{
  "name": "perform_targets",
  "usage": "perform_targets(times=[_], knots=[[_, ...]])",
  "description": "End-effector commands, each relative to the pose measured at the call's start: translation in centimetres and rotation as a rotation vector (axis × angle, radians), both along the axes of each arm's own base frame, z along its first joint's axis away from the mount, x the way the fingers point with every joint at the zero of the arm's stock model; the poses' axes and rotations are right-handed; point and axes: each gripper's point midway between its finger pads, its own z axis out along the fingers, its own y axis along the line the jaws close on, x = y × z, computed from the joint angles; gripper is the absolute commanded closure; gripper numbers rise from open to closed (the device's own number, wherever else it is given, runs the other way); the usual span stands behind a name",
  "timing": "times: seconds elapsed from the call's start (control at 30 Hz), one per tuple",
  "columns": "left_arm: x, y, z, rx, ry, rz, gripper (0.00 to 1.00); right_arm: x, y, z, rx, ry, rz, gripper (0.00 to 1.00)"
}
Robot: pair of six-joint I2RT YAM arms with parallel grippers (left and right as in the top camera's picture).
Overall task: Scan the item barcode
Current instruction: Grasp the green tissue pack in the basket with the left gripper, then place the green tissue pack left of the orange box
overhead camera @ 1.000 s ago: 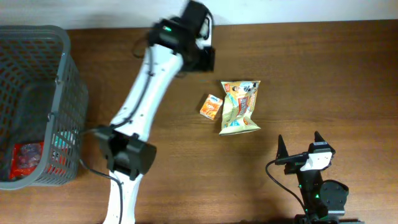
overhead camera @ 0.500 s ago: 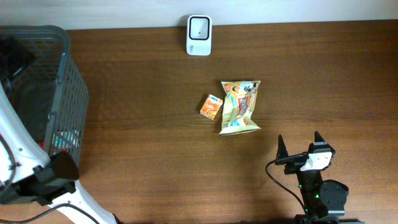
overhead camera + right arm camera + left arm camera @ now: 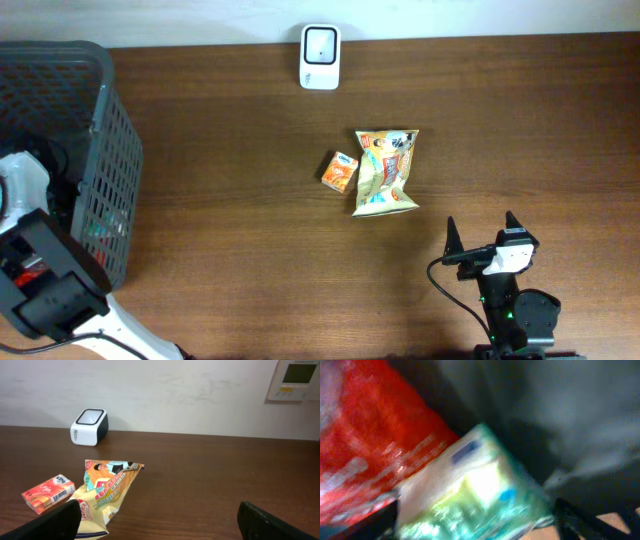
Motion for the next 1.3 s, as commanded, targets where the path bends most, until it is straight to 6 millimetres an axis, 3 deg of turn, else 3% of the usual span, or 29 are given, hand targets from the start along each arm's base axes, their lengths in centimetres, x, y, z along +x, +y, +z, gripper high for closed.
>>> perform_targets(times=[0.0,0.03,0.13,0.23,0.27,0.3,0.33,0.37,0.4,0.43,0.47,0.53,0.6,0.63,0.7,0.77,0.8,0.87,0.93,0.97,1.0,1.13,1.17,1.2,1.23,1.27], knots=[[1.2,-0.5,-0.5,-0.015,-0.066,-0.005,0.28,0.0,0.0,-0.3,0.002,0.005,0.000,0.02],[2.3,0.2,-0.5,0.013,-0.109,-0.006,0.55,0.0,0.0,-0.3,0.002,0.005,0.000,0.02],[3.2,0.8,0.2,0.035,-0.144,-0.007,0.91,0.0,0.0,-0.3,0.002,0.005,0.000,0.02],[5.0,2.0,4.3,0.078,-0.211,-0.009,1.00,0.0,0.0,-0.3,0.002,0.005,0.000,0.02],[6.0,2.6,7.6,0.112,-0.263,-0.010,1.00,0.0,0.0,-0.3,0.002,0.005,0.000,0.02],[7.2,3.3,12.9,0.166,-0.353,-0.013,1.00,0.0,0.0,-0.3,0.002,0.005,0.000,0.02],[7.7,3.5,15.5,0.191,-0.406,-0.016,1.00,0.0,0.0,-0.3,0.002,0.005,0.000,0.02],[8.6,3.3,21.4,0.239,-0.542,-0.033,1.00,0.0,0.0,-0.3,0.002,0.005,0.000,0.02],[9.0,2.3,26.0,0.250,-0.668,-0.053,1.00,0.0,0.0,-0.3,0.002,0.005,0.000,0.02],[8.8,-0.7,31.6,0.210,-0.841,-0.109,1.00,0.0,0.0,-0.3,0.002,0.005,0.000,0.02],[8.1,-3.1,34.5,0.180,-0.931,-0.154,1.00,0.0,0.0,-0.3,0.002,0.005,0.000,0.02],[7.0,-7.7,37.5,0.148,-1.010,-0.245,1.00,0.0,0.0,-0.3,0.002,0.005,0.000,0.02],[7.4,-15.0,38.2,0.068,-1.038,-0.425,1.00,0.0,0.0,-0.3,0.002,0.005,0.000,0.02],[8.0,-17.5,37.9,0.051,-1.044,-0.520,1.00,0.0,0.0,-0.3,0.002,0.005,0.000,0.02],[10.1,-24.3,35.5,0.079,-1.003,-0.762,1.00,0.0,0.0,-0.3,0.002,0.005,0.000,0.02],[11.8,-29.5,31.0,0.143,-0.879,-0.954,1.00,0.0,0.0,-0.3,0.002,0.005,0.000,0.02],[12.0,-32.8,27.8,0.132,-0.803,-1.105,1.00,0.0,0.0,-0.3,0.002,0.005,0.000,0.02],[11.6,-37.7,21.0,0.053,-0.621,-1.262,1.00,0.0,0.0,-0.3,0.002,0.005,0.000,0.02],[11.6,-39.9,16.1,0.012,-0.503,-1.313,1.00,0.0,0.0,-0.3,0.002,0.005,0.000,0.02],[12.1,-40.2,12.6,0.032,-0.414,-1.331,0.98,0.0,0.0,-0.3,0.002,0.005,0.000,0.02],[12.4,-39.9,10.9,0.055,-0.369,-1.334,0.98,0.0,0.0,-0.3,0.002,0.005,0.000,0.02],[12.8,-40.5,0.7,-0.006,-0.177,-1.345,0.94,0.0,0.0,-0.3,0.002,0.005,0.000,0.01],[12.6,-41.1,-0.1,-0.043,-0.171,-1.344,0.86,0.0,0.0,-0.3,0.002,0.005,0.000,0.02],[12.1,-42.2,-1.0,-0.109,-0.174,-1.343,0.60,0.0,0.0,-0.3,0.002,0.005,0.000,0.02],[12.1,-42.7,-1.7,-0.116,-0.175,-1.349,0.07,0.0,0.0,-0.3,0.002,0.005,0.000,0.01],[12.3,-42.6,-1.8,-0.102,-0.176,-1.351,0.03,0.0,0.0,-0.3,0.002,0.005,0.000,0.01]])
